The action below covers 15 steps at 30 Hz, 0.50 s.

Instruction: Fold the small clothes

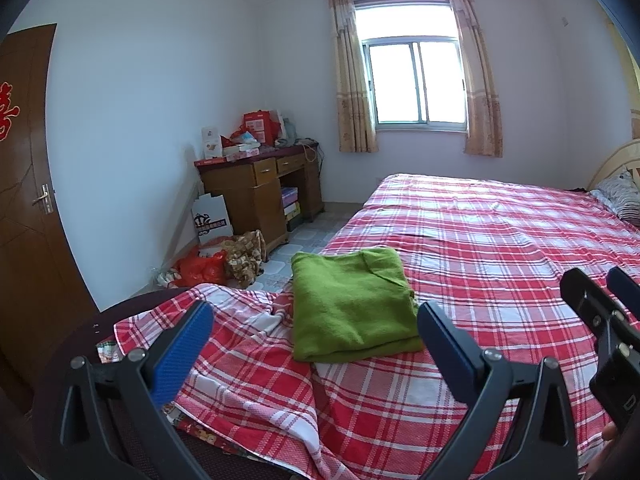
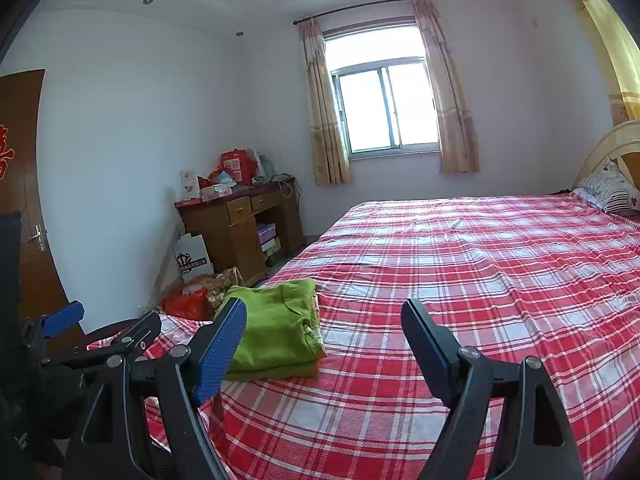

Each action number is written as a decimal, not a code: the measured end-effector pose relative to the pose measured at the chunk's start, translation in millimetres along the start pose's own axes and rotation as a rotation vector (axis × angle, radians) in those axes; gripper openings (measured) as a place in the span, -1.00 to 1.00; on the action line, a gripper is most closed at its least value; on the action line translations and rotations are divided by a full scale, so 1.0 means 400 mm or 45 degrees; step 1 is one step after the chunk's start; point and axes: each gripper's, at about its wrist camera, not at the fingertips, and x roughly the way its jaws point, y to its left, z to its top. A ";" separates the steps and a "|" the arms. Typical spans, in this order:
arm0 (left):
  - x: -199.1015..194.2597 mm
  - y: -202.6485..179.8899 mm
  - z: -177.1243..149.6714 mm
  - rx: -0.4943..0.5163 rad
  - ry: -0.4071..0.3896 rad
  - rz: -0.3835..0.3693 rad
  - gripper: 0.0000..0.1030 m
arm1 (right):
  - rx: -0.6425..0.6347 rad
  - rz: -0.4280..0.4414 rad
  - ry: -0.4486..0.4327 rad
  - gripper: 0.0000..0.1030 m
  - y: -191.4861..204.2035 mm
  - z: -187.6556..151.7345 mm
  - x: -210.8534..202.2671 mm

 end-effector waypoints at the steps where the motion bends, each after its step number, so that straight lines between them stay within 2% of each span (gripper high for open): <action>1: 0.002 0.000 0.000 0.000 0.004 0.003 1.00 | 0.000 -0.001 0.001 0.56 0.000 0.000 0.001; 7: 0.015 -0.002 0.001 0.014 0.011 0.068 1.00 | 0.008 -0.003 0.007 0.56 -0.003 -0.005 0.002; 15: 0.031 0.001 -0.007 0.007 0.055 0.001 1.00 | 0.010 -0.003 0.023 0.56 -0.003 -0.014 0.006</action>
